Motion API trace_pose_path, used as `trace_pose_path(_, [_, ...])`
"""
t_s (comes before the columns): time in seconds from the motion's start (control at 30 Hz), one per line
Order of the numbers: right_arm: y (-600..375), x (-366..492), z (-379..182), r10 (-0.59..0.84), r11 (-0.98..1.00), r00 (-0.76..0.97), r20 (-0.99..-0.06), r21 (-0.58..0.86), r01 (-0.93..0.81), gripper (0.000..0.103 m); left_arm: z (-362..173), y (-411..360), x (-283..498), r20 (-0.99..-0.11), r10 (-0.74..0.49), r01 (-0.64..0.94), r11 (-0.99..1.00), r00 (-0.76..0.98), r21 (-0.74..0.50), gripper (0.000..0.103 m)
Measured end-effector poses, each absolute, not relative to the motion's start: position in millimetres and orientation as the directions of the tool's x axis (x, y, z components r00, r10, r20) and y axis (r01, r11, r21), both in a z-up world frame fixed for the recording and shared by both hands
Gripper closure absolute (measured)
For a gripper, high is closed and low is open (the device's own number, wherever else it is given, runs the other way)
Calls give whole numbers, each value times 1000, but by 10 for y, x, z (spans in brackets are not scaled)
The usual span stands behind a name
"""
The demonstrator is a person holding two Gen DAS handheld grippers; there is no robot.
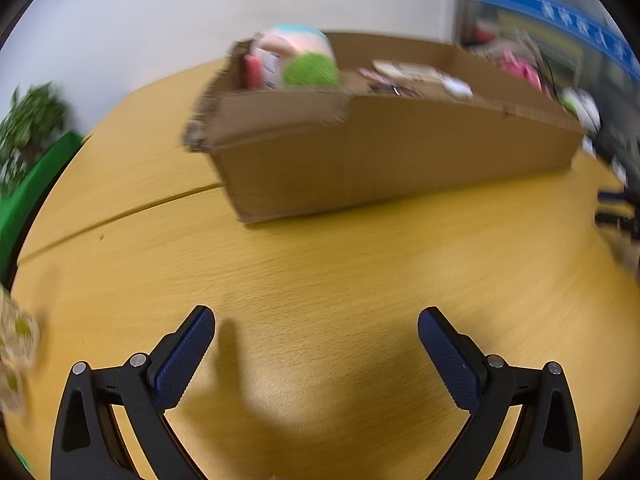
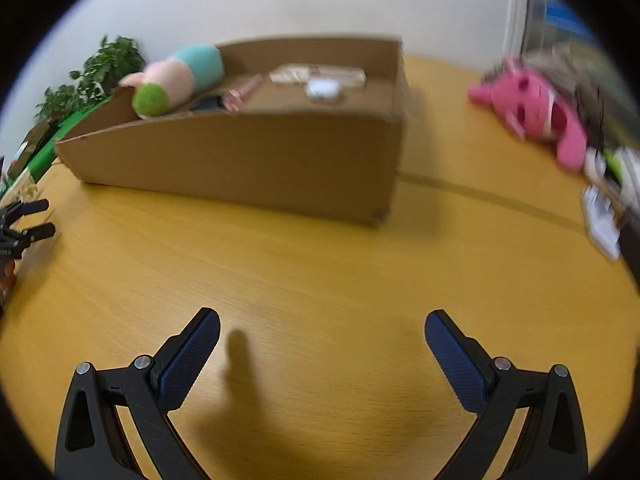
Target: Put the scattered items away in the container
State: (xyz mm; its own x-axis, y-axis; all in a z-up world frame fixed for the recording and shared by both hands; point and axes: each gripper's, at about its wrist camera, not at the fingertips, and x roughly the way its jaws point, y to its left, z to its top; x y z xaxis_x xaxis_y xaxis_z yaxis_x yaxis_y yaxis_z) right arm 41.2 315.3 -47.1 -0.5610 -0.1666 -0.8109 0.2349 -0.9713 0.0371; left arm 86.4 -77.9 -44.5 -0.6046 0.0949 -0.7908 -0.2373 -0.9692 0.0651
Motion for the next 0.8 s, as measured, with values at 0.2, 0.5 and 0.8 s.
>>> trace_pose_path(0.2, [3093,420,-564,-144,-968,-571,-808,-6,251,0,-495,-815,785,-805,188,-311,-950,-562,-5,0])
trace_pose_path(0.5, [3133,354,-503,-237,-913,-530,-814,0,408,0,-442,-1083,553,-812,214,-346,-938,-543,-16,0])
trace_pose_path(0.8, [3145,358,-501,-241,-911,-529,-814,1,413,0,-448,-1098,459,-810,220,-357,-934,-543,-14,0])
